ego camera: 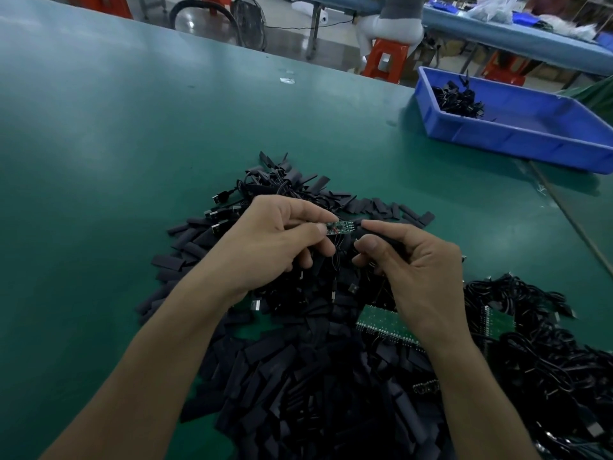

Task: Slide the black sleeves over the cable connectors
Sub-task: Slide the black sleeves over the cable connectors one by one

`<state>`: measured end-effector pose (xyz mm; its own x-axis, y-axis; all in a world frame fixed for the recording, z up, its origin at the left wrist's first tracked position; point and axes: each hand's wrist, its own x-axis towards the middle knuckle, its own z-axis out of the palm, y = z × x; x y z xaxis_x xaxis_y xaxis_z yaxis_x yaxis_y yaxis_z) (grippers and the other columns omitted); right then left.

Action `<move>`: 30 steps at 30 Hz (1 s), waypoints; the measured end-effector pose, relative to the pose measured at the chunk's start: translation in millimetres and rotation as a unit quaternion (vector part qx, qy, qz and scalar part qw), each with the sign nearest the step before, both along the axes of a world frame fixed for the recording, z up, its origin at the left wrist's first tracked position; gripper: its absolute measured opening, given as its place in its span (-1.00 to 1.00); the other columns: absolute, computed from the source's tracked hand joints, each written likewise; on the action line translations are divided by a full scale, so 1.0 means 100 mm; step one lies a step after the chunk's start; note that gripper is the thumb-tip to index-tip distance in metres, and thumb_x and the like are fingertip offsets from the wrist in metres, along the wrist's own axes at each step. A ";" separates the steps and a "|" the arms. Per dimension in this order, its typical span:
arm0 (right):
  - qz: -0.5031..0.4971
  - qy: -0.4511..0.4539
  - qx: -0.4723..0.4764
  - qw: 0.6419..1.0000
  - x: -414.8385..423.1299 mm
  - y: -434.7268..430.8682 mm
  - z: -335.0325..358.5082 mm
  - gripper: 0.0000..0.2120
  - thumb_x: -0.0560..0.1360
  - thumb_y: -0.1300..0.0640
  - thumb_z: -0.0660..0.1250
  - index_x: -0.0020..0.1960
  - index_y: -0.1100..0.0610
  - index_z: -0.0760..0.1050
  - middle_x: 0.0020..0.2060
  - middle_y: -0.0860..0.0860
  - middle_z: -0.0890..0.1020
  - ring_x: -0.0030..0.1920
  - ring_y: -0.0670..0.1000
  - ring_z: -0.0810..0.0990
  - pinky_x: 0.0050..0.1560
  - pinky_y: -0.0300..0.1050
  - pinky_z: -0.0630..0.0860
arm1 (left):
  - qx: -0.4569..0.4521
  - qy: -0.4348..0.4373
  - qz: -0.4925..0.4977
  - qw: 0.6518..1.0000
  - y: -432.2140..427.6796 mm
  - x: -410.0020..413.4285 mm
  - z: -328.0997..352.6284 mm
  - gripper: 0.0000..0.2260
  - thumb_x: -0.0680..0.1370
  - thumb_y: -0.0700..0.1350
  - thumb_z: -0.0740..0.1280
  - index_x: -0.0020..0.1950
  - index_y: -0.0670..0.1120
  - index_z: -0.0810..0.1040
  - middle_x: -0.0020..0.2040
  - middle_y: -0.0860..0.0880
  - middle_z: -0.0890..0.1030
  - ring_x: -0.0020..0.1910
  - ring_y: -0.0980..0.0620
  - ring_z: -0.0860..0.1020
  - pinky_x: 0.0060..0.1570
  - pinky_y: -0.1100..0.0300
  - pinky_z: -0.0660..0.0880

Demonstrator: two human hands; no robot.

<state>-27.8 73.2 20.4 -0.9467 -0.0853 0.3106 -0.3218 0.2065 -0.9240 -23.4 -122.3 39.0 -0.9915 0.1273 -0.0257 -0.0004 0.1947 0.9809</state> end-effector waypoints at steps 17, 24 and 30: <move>0.040 -0.021 -0.020 0.999 0.03 0.00 0.05 -0.75 0.39 0.11 0.48 0.07 -0.02 0.64 -0.25 -0.11 0.73 -0.27 -0.13 0.71 -0.22 -0.41 0.55 | 0.060 -0.045 0.016 0.997 0.02 -0.01 0.00 -0.79 0.65 -0.26 0.26 -0.01 -0.08 0.67 -0.36 0.06 0.64 -0.47 0.19 0.45 -0.48 0.37 0.38; 0.025 -0.041 -0.010 0.999 0.01 -0.02 0.04 -0.74 0.40 0.11 0.49 0.09 -0.01 0.63 -0.26 -0.12 0.73 -0.31 -0.13 0.70 -0.26 -0.40 0.55 | 0.055 -0.048 0.014 0.997 0.02 -0.01 -0.01 -0.81 0.65 -0.25 0.26 0.02 -0.08 0.67 -0.36 0.07 0.64 -0.45 0.20 0.44 -0.46 0.37 0.39; 0.018 -0.027 0.020 0.999 0.01 -0.01 0.05 -0.76 0.39 0.04 0.47 0.05 -0.10 0.62 -0.25 -0.15 0.73 -0.30 -0.13 0.70 -0.25 -0.40 0.55 | 0.052 -0.057 0.006 0.997 0.01 -0.02 -0.02 -0.81 0.65 -0.25 0.28 0.00 -0.07 0.68 -0.37 0.06 0.63 -0.47 0.19 0.43 -0.46 0.36 0.39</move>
